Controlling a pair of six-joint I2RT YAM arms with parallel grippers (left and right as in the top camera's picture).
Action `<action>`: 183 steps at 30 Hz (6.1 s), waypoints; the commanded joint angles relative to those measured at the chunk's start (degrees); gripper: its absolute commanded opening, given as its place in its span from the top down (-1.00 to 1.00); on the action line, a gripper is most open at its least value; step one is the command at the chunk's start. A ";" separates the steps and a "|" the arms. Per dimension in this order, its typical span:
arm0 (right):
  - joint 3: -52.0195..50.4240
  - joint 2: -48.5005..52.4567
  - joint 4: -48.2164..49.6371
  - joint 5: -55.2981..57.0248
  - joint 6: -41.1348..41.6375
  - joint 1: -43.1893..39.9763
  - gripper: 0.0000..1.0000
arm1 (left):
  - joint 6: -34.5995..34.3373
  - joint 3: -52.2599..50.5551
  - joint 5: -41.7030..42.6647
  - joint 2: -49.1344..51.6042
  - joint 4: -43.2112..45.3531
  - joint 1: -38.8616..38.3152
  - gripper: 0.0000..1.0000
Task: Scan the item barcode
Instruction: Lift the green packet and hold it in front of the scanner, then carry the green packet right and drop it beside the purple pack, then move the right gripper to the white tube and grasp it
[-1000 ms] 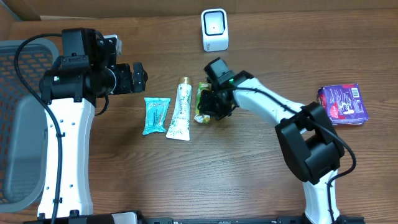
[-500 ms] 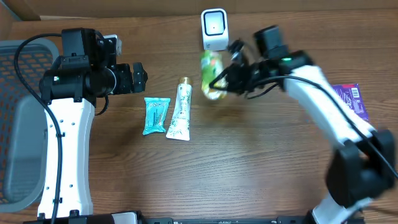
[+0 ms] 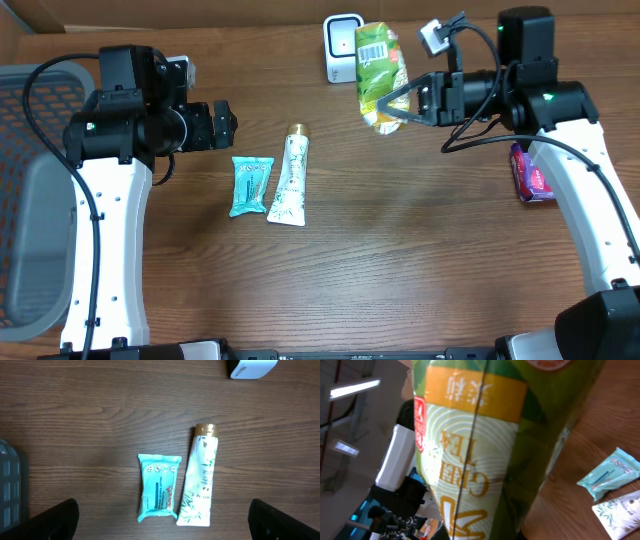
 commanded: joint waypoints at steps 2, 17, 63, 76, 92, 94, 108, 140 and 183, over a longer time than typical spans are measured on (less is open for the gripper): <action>0.90 -2.34 2.19 -6.19 2.34 -1.49 0.93 | 1.44 1.14 0.46 0.20 -0.02 -0.24 -0.99; 1.79 -2.16 -7.21 37.53 6.82 3.85 0.93 | 1.46 1.14 0.46 0.20 -0.04 -0.26 -0.99; 47.21 53.53 8.31 135.12 -53.88 20.98 0.93 | 1.44 1.14 0.46 0.20 -0.04 -0.26 -0.99; 47.21 55.15 4.39 135.10 -53.88 20.65 0.92 | 1.44 1.14 0.46 0.20 -0.04 -0.26 -0.99; 47.23 49.72 -2.16 129.68 -52.96 24.30 0.92 | 1.44 1.14 0.46 0.20 -0.04 -0.26 -0.99; 47.23 46.97 -6.03 126.51 -50.07 24.83 0.92 | 1.44 1.14 0.46 0.20 -0.02 -0.26 -0.99; 47.23 20.52 -48.65 94.18 6.73 21.64 0.93 | 1.44 1.14 0.46 0.20 -0.04 -0.26 -0.99; -0.90 20.52 -10.34 78.71 34.25 -17.49 0.56 | 1.44 1.14 0.46 0.20 -0.02 -0.26 -0.99; 0.76 26.45 2.89 77.72 24.87 31.98 -0.11 | 1.44 1.14 0.46 0.20 -0.04 -0.37 -0.99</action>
